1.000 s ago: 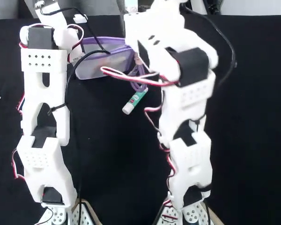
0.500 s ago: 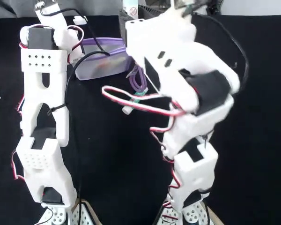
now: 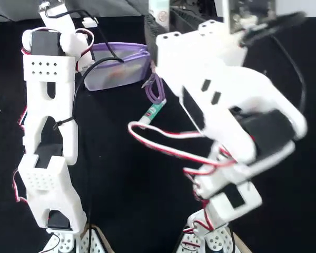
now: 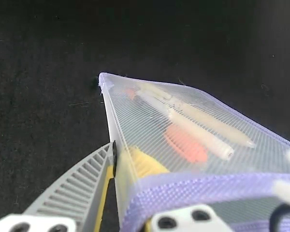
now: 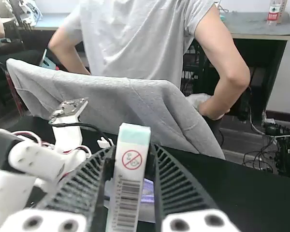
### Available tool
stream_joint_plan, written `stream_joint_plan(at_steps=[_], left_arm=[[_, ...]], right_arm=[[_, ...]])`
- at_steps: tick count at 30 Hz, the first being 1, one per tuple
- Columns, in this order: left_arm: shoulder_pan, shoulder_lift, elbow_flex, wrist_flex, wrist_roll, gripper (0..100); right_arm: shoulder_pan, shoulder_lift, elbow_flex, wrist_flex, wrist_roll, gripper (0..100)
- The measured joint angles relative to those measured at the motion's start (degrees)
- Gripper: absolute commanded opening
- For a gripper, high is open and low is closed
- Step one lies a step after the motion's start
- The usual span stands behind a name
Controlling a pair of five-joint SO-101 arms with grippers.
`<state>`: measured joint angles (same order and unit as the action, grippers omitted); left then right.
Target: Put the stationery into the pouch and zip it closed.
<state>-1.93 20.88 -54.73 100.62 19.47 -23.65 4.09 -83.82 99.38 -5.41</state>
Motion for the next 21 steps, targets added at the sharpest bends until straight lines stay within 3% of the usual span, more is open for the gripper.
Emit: stream_joint_plan(at_steps=[12, 21], left_arm=[[0.00, 0.00, 0.09, 0.00, 0.00, 3], [0.00, -0.18, 0.79, 0.00, 0.00, 3]], right_arm=[[-0.09, -4.66, 5.89, 0.00, 0.18, 1.1], [-0.09, 5.19, -4.57, 0.00, 0.18, 1.1]])
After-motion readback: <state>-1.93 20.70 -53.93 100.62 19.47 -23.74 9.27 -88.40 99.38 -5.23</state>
